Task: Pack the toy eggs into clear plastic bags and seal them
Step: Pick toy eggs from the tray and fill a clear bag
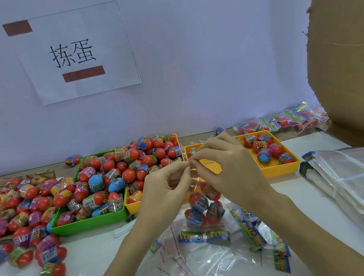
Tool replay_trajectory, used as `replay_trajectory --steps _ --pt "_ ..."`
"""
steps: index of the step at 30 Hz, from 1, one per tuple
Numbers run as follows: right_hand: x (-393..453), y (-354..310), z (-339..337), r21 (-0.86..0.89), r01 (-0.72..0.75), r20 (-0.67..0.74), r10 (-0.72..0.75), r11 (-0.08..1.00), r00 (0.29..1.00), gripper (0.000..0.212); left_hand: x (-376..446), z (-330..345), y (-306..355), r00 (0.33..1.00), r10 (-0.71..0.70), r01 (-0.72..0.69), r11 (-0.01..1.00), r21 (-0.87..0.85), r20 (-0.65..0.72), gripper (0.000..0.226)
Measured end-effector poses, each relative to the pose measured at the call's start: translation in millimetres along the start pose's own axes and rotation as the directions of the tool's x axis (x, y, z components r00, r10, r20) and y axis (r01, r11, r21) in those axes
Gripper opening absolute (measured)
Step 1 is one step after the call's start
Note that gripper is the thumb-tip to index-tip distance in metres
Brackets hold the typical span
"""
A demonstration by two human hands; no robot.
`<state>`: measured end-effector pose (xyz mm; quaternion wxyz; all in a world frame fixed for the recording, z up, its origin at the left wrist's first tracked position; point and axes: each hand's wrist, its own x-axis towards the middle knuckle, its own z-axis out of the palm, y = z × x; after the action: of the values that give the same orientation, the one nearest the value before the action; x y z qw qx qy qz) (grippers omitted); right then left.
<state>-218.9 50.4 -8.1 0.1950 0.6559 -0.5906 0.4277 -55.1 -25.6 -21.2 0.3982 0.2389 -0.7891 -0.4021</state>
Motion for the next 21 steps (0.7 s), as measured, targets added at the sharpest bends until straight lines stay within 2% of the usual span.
replay_trajectory --steps 6,9,14,21 --pt "0 -3 0 -0.008 -0.094 -0.059 0.094 0.995 0.994 0.002 -2 0 2 1.0 -0.02 0.02 1.0 -0.006 0.006 0.032" --pt "3 4 -7 0.078 -0.158 -0.049 0.162 0.984 0.985 0.002 0 -1 -2 0.996 -0.085 0.086 0.995 -0.053 0.015 0.026" --pt "4 5 -10 0.209 -0.06 0.145 0.03 0.976 0.989 0.011 0 -1 -1 0.997 -0.075 0.073 0.993 -0.09 -0.012 0.026" --pt "0 7 -4 0.141 0.016 0.157 -0.038 0.99 0.987 0.022 3 -5 -6 0.998 -0.062 0.062 0.997 -0.047 -0.002 0.026"
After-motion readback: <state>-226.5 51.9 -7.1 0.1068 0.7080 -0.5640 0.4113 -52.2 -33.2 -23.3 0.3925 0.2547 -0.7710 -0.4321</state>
